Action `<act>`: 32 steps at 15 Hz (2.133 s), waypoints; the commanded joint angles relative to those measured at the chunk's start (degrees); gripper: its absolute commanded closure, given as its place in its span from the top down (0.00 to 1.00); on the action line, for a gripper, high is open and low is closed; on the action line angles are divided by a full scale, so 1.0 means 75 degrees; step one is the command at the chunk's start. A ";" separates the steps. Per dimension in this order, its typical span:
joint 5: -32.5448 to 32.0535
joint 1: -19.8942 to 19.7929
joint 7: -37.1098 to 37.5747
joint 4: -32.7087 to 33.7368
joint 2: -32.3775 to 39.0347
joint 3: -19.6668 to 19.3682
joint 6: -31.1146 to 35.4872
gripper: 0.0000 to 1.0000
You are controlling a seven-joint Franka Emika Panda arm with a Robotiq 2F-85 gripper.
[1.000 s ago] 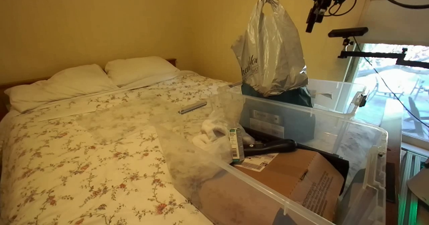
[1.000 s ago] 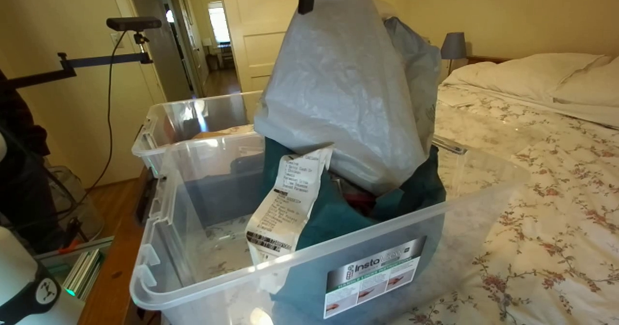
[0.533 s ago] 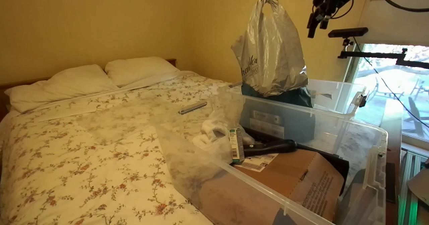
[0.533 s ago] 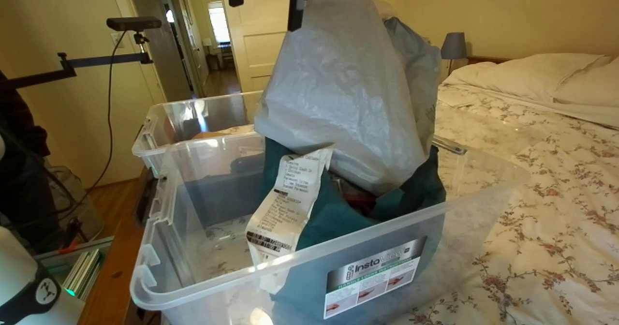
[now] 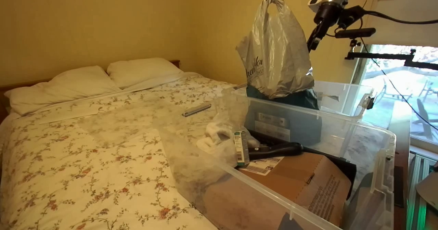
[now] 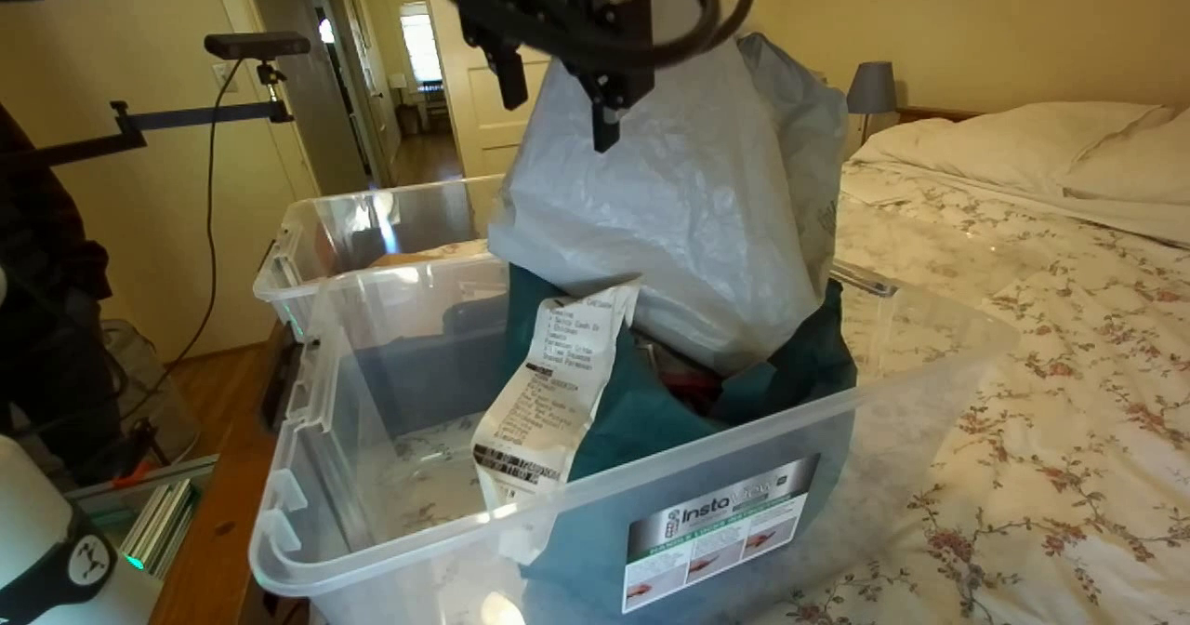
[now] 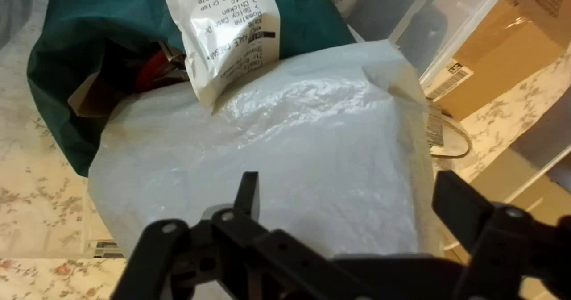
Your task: Pick up the plastic from the box and put it in the other box
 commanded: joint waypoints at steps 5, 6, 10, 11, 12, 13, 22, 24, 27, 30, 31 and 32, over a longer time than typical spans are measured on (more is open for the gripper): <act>0.0089 0.0322 0.0252 -0.0594 -0.0579 -0.0130 0.0580 1.00; 0.0172 0.0394 0.0283 -0.0689 -0.0594 -0.0083 0.0764 1.00; 0.0278 0.0740 0.1006 -0.1255 -0.0599 0.0224 0.1825 1.00; 0.0267 0.0839 0.1134 -0.1399 -0.0623 0.0281 0.2005 1.00; 0.0213 0.0934 0.1303 -0.1494 -0.0541 0.0356 0.2152 1.00; 0.0161 0.1025 0.1461 -0.1577 -0.0444 0.0425 0.2260 1.00; -0.0492 0.1182 0.1793 -0.1772 0.1358 0.0830 0.6611 0.24; -0.0968 0.1106 0.1834 -0.1640 0.1971 0.0818 0.7801 0.10; -0.2191 0.0599 0.2072 -0.1723 0.2937 0.0847 0.9625 0.00; -0.3975 0.0317 0.2980 -0.1791 0.3637 -0.0124 1.0327 0.00; -0.4095 0.0423 0.3039 -0.1845 0.3556 -0.0470 0.9952 0.00; -0.4312 0.0520 0.3227 -0.1888 0.3465 -0.0779 0.9708 0.00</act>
